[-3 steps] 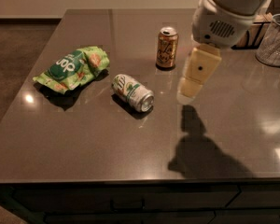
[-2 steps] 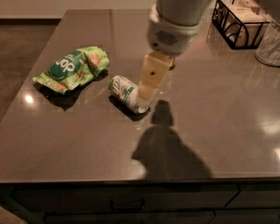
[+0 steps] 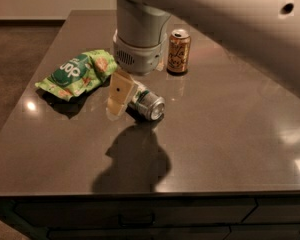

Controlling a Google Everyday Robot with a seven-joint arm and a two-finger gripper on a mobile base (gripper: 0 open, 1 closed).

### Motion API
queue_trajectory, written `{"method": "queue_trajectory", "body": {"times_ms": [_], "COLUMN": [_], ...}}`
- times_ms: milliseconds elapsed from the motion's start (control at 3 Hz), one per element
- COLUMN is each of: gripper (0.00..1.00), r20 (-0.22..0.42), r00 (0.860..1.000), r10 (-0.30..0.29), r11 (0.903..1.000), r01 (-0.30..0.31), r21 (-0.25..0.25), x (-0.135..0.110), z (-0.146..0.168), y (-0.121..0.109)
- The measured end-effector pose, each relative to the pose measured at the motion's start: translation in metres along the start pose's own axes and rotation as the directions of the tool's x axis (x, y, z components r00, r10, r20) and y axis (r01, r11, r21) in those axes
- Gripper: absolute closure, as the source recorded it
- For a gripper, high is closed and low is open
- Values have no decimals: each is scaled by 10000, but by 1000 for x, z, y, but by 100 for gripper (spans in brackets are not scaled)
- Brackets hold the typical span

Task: Place 7up can upright

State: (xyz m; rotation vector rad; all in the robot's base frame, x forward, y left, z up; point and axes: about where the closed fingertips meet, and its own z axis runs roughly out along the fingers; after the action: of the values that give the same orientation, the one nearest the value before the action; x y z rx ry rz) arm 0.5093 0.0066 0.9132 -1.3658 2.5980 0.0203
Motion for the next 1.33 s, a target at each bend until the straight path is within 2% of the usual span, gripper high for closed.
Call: {"method": "queue_trajectory", "body": {"times_ms": [333, 667, 1000, 1333], "gripper": [0, 0, 0, 0], "r20": [-93, -198, -352, -494], "r00": [9947, 9842, 9767, 9742], "r10": [1024, 1760, 2117, 2204], "r11": [9946, 9843, 9773, 9753], "r01": [-1022, -1756, -2117, -2209], "r21": [196, 199, 42, -46], "x": [-12, -15, -18, -26], "z": [17, 34, 49, 59], "y": [-9, -21, -25, -28]}}
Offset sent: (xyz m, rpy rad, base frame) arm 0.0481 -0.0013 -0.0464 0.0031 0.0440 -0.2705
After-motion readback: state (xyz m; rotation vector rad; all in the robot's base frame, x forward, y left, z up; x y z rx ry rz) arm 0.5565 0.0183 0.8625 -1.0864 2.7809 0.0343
